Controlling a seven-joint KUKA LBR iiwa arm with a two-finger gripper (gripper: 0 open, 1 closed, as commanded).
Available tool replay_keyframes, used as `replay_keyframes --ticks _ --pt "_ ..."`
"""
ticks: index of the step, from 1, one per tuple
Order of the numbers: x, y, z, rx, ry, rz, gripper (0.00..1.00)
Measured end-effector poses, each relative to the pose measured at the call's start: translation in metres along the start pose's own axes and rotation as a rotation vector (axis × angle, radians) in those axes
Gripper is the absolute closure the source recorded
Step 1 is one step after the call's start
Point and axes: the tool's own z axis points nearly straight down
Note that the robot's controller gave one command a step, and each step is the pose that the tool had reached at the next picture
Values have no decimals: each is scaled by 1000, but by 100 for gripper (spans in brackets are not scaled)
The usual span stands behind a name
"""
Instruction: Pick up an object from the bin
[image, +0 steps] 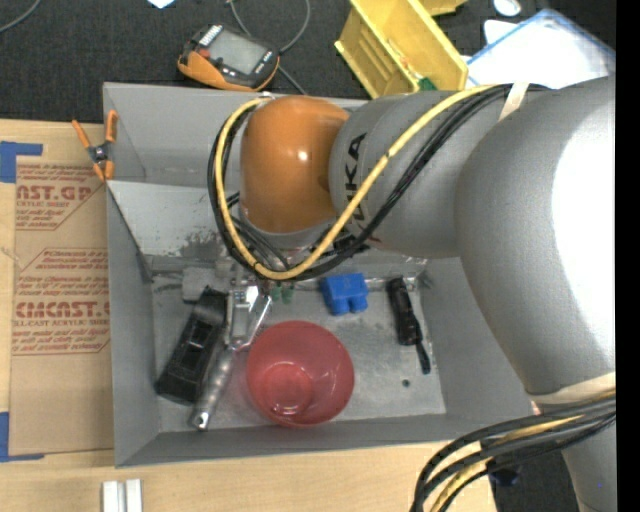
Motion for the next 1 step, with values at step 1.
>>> replay_keyframes --ticks 1 --pt "-2 -1 -5 -2 -8 2 0"
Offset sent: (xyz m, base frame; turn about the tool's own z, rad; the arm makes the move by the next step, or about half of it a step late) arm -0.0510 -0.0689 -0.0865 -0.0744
